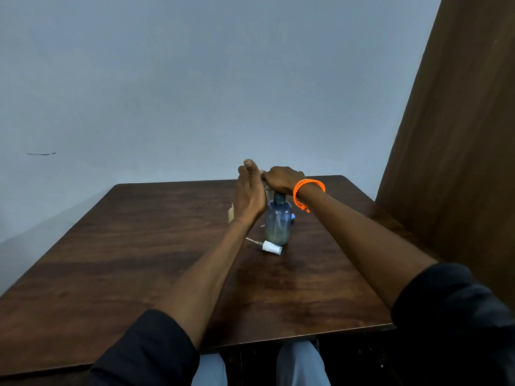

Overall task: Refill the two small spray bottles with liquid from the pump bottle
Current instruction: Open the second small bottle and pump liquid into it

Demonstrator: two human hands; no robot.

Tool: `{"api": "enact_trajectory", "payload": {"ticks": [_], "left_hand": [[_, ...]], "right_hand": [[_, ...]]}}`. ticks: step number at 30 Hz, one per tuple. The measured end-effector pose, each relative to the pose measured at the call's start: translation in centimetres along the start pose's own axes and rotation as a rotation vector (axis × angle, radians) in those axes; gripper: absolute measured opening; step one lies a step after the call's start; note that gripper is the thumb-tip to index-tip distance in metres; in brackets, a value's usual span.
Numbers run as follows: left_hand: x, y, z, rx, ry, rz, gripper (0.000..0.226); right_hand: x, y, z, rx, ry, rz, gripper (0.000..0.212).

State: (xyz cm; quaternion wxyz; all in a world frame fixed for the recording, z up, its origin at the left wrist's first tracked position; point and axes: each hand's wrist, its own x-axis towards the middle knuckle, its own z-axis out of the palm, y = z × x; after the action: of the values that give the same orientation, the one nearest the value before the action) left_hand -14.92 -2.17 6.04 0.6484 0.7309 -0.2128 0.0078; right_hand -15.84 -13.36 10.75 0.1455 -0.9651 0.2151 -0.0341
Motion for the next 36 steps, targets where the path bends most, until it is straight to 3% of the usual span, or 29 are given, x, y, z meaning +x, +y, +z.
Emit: {"api": "enact_trajectory", "payload": {"ticks": [2,12,17,21,25,28,33,36], "left_hand": [[-0.2,-0.1,0.0,0.009,-0.012,-0.007,0.060],[0.5,-0.1,-0.1,-0.010,-0.020,-0.042,0.082],[0.5,-0.3,0.2,-0.066,-0.011,-0.071,0.085],[0.8,-0.2,0.0,-0.060,-0.018,-0.073,0.102],[0.3,-0.4,-0.1,-0.065,-0.007,-0.081,0.091],[0.4,-0.6,0.1,-0.092,-0.018,-0.097,0.110],[0.3,-0.6,0.0,-0.085,0.007,-0.108,0.095],[0.3,-0.6,0.1,-0.122,0.006,-0.101,0.116]], "right_hand": [[-0.2,0.3,0.4,-0.005,0.001,0.002,0.046],[0.5,0.6,0.6,0.254,-0.076,-0.005,0.045],[0.3,0.5,-0.7,0.150,-0.050,-0.010,0.055],[0.9,0.6,-0.1,0.103,-0.043,-0.007,0.055],[1.1,0.9,0.5,0.073,-0.025,-0.004,0.049],[1.3,0.6,-0.6,0.060,-0.010,-0.011,0.063],[1.4,1.0,0.9,0.097,-0.005,-0.010,0.056],[1.2,0.6,0.0,0.019,0.003,-0.014,0.053]]}}
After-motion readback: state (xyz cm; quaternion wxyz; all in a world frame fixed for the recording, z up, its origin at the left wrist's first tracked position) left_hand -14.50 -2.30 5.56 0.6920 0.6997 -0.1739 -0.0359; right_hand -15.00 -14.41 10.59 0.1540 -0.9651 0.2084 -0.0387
